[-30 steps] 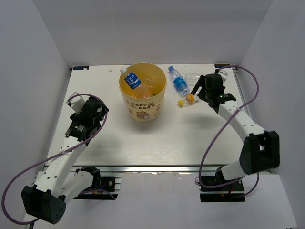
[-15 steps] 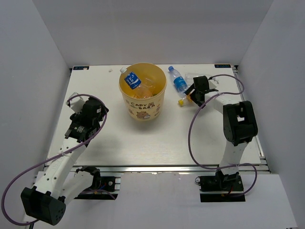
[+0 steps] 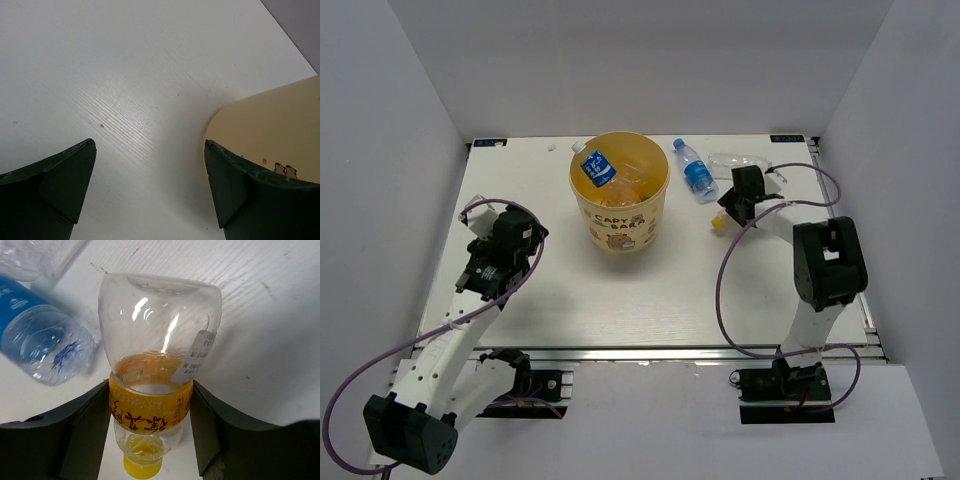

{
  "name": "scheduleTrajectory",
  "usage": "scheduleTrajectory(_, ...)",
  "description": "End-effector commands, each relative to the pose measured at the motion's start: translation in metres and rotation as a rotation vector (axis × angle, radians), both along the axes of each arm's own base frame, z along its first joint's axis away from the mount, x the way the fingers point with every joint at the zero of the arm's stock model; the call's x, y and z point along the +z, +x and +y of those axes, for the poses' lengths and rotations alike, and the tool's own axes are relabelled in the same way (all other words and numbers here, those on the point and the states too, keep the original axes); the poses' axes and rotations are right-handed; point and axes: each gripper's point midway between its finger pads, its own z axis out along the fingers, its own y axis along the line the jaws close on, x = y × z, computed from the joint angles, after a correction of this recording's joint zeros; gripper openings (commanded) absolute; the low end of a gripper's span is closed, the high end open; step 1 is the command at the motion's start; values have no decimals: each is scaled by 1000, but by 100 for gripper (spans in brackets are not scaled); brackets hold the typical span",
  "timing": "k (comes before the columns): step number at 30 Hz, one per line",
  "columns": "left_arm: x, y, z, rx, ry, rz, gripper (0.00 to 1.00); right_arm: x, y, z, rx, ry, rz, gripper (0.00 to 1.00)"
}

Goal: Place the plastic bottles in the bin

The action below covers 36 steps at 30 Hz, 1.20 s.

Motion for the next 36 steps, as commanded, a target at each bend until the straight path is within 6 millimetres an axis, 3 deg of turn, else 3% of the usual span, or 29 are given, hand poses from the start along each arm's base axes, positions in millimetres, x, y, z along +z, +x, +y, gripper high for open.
scheduleTrajectory(1, 4, -1, -1, -5, -11, -27, 98, 79, 3, -18, -1, -60, -189, 36)
scheduleTrajectory(3, 4, -1, -1, -6, -9, -26, 98, 107, -1, -8, 93, -51, -277, 35)
scheduleTrajectory(4, 5, -1, -1, -5, -9, -28, 98, 146, -3, 1, 167, -34, -386, 35)
scheduleTrajectory(5, 4, -1, -1, -4, -10, -28, 98, 167, -5, 14, 289, -77, -454, 34)
scheduleTrajectory(7, 7, 1, -1, -8, -12, -35, 98, 226, -13, 50, 492, -75, -616, 34)
scheduleTrajectory(10, 8, 1, -2, -11, -14, -37, 98, 288, -38, 107, 733, -193, -769, 34)
scheduleTrajectory(11, 9, 0, -2, -10, -14, -42, 98, 298, -55, 139, 820, -207, -816, 34)
scheduleTrajectory(13, 8, 0, -1, -7, -13, -42, 98, 323, -76, 178, 1003, -234, -934, 38)
scheduleTrajectory(14, 9, -1, 0, -6, -13, -46, 98, 326, -87, 198, 1063, -220, -946, 41)
scheduleTrajectory(17, 9, -2, 0, -7, -13, -42, 98, 323, -90, 227, 1151, -244, -895, 65)
scheduleTrajectory(18, 10, -3, 0, -7, -13, -42, 98, 322, -91, 232, 1173, -239, -884, 88)
scheduleTrajectory(21, 11, -3, 0, -9, -15, -47, 98, 318, -87, 235, 1182, -246, -859, 89)
scheduleTrajectory(24, 11, -2, -1, -11, -15, -47, 98, 326, -81, 220, 1127, -285, -862, 89)
scheduleTrajectory(27, 10, -1, -1, -13, -13, -41, 98, 324, -68, 195, 1070, -273, -821, 89)
scheduleTrajectory(29, 9, -1, -1, -11, -11, -39, 98, 314, -53, 169, 1033, -234, -777, 89)
scheduleTrajectory(33, 10, 0, -2, -14, -11, -42, 98, 275, -18, 118, 922, -269, -644, 89)
scheduleTrajectory(36, 9, 0, -1, -13, -9, -38, 98, 224, 10, 91, 878, -308, -511, 89)
